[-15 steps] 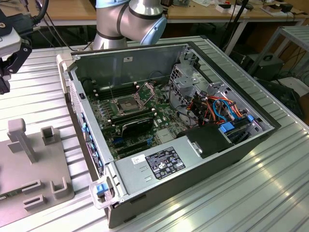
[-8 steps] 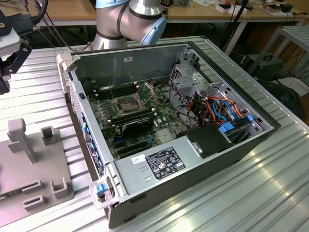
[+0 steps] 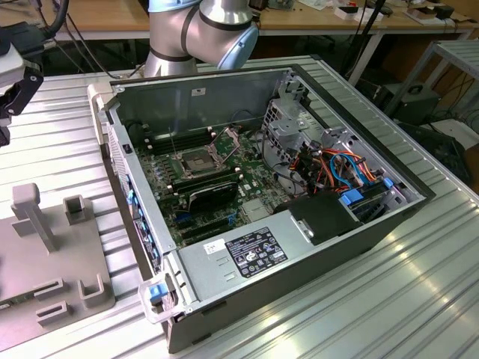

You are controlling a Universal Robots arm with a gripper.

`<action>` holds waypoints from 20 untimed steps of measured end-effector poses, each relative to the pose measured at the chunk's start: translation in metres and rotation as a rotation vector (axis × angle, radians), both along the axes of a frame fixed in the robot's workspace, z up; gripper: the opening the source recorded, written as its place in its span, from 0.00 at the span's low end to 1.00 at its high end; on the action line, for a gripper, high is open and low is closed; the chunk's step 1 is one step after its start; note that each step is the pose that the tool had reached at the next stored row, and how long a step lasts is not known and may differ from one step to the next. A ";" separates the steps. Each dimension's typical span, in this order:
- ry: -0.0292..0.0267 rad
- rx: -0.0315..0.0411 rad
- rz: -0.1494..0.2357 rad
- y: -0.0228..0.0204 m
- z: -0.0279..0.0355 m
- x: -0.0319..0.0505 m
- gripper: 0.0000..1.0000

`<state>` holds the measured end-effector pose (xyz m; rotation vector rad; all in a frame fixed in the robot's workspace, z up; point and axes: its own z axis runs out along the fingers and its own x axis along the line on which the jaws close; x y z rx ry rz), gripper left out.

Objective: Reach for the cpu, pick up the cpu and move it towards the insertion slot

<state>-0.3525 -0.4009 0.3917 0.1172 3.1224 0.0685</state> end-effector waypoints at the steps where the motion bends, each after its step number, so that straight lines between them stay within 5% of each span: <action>1: 0.0000 0.0000 0.000 0.0000 0.0000 -0.0021 0.11; 4: 0.0000 0.0000 0.000 -0.0001 -0.0001 -0.0087 0.11; 20: 0.0000 0.0000 0.000 -0.0001 -0.0001 -0.0139 0.11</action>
